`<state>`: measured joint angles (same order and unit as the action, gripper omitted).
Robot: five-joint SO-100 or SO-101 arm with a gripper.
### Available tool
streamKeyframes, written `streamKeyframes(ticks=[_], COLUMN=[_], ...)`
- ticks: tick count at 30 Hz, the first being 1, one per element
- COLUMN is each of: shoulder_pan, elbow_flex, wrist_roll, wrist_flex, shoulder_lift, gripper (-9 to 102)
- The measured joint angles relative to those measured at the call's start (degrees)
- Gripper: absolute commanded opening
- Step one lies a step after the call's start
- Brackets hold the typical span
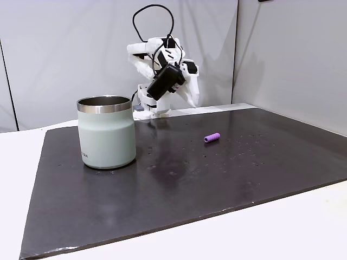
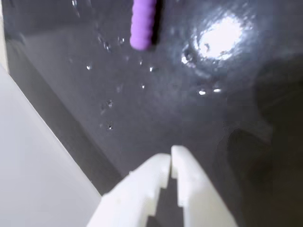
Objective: Grasp a pengrip and put it in the cup.
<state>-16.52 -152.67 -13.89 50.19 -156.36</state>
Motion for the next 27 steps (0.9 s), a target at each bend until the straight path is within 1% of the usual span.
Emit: streamKeyframes(ticks=[8,17,19,23,27], shoulder_pan=[-2.55,-2.64,-2.37,-2.37,-2.37], elbow_flex=[13.97,22.50,24.61,27.33,28.48], wrist_roll=[4.83,5.80,5.80,5.98,6.06], wrist_flex=[-5.89,-11.51,-11.87,-11.87,-11.07], shoulder_lift=[28.48,46.41,49.22,52.65,54.67], gripper=[0,1,5,19,23])
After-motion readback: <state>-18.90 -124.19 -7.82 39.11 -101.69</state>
